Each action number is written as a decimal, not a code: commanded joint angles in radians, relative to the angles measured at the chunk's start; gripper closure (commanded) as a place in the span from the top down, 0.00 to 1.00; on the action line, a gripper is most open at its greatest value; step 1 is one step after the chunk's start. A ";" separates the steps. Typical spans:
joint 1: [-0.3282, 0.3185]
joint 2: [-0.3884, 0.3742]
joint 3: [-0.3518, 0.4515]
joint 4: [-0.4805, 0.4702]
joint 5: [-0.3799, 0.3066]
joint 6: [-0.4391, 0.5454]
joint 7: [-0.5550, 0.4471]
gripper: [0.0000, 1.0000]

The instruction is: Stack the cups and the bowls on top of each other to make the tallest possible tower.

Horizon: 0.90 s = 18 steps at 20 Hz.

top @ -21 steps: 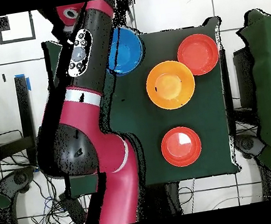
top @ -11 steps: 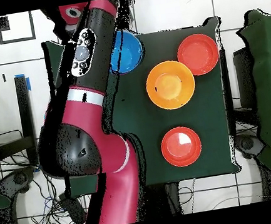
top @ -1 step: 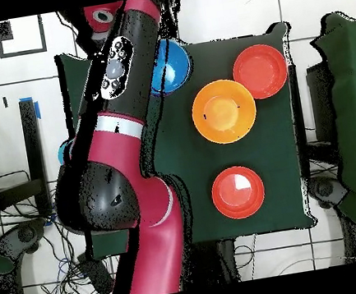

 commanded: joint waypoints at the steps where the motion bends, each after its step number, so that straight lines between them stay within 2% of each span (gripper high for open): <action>1: -0.030 0.056 -0.124 -0.040 0.062 0.007 -0.209 1.00; 4: -0.036 0.062 -0.152 -0.038 0.111 0.009 -0.202 1.00; 9: -0.035 0.073 -0.217 -0.033 0.231 0.013 -0.160 1.00; 11: -0.023 0.079 -0.189 -0.034 0.223 0.013 -0.125 1.00; 12: -0.007 0.075 -0.130 -0.036 0.177 0.025 -0.103 1.00; 13: -0.001 0.076 -0.121 -0.036 0.178 0.033 -0.088 1.00; 15: 0.012 0.074 -0.055 -0.034 0.128 0.043 -0.067 1.00; 18: 0.010 0.066 -0.038 -0.032 0.100 0.050 -0.072 1.00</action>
